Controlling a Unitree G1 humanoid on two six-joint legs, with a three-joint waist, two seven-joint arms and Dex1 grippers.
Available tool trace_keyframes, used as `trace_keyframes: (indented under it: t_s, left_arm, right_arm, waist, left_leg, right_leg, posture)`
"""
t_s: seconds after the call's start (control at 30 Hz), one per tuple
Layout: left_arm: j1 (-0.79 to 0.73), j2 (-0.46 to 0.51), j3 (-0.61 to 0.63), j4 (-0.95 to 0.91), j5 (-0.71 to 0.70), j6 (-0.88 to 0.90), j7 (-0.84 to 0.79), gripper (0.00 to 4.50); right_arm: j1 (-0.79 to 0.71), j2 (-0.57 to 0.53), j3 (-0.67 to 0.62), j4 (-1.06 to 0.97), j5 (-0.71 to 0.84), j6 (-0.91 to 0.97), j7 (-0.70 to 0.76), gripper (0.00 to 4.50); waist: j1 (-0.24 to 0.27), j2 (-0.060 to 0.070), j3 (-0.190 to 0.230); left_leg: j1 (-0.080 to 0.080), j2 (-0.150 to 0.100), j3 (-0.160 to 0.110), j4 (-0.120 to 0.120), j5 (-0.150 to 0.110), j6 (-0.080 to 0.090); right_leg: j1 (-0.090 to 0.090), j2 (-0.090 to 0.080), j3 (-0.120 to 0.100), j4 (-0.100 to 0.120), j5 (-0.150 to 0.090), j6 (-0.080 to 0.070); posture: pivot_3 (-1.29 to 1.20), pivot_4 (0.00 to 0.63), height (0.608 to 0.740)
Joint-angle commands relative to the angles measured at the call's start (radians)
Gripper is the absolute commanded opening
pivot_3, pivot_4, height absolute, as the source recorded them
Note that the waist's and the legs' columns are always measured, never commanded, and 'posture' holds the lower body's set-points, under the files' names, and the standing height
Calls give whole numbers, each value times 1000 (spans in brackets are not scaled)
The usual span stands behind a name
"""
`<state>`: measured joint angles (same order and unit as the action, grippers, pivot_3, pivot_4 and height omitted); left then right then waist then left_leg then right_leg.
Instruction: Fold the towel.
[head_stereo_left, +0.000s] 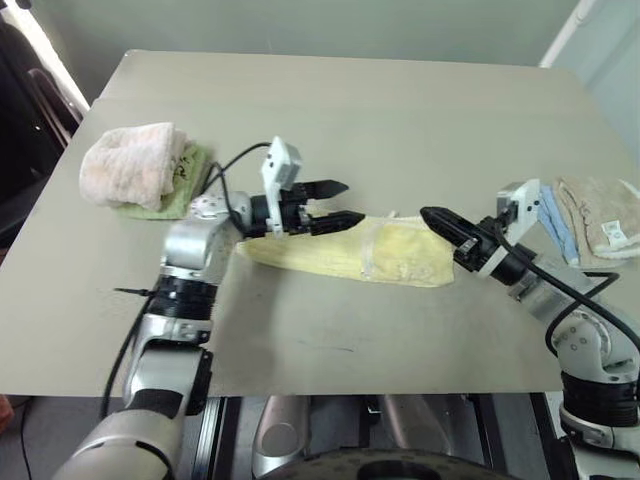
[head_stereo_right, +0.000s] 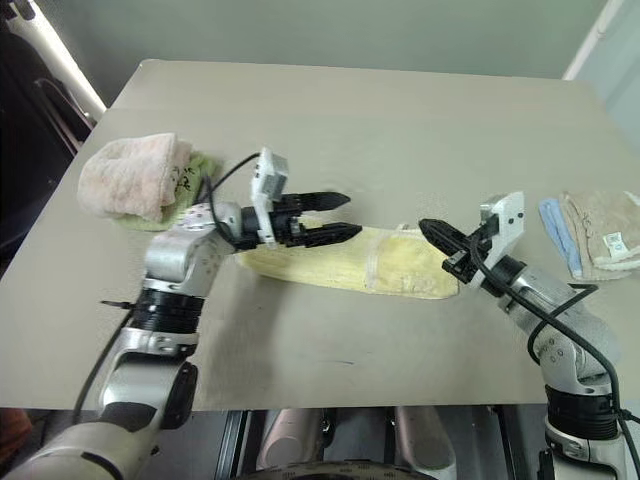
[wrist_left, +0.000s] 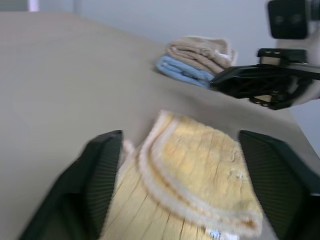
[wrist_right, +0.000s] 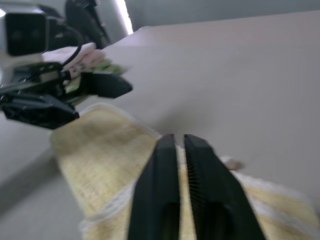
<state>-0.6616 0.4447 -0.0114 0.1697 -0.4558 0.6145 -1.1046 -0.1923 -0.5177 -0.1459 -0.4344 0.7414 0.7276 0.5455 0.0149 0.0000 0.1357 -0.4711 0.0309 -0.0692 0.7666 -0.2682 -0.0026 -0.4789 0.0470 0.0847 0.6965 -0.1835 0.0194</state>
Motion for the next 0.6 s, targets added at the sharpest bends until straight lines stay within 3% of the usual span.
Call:
trace_keyframes:
  t_s: [0.03,0.3,0.6]
  left_arm:
    - [21,59,78,-79,-79,113,27,4500]
    - [167,208,171,-200,-159,248,63,4500]
    - [308,263,452,-292,-392,597,270,4500]
  right_arm:
    - [-21,-34,18,-43,21,14,48,1577]
    - [-23,-104,70,-30,-16,2,139,4321]
    - [-75,-77,97,29,-52,-2,138,4443]
  waist:
    - [-2,0,0]
    - [-4,0,0]
    - [-7,-1,0]
  left_leg:
    - [0,0,0,0,0,0]
    - [-2,0,0,-1,-1,-2]
    - [1,0,0,-14,3,-6]
  right_leg:
    - [0,0,0,0,0,0]
    - [-3,0,0,0,1,-6]
    - [-6,0,0,0,2,-17]
  posture:
    - [0,150,697]
    - [0,150,697]
    - [0,150,697]
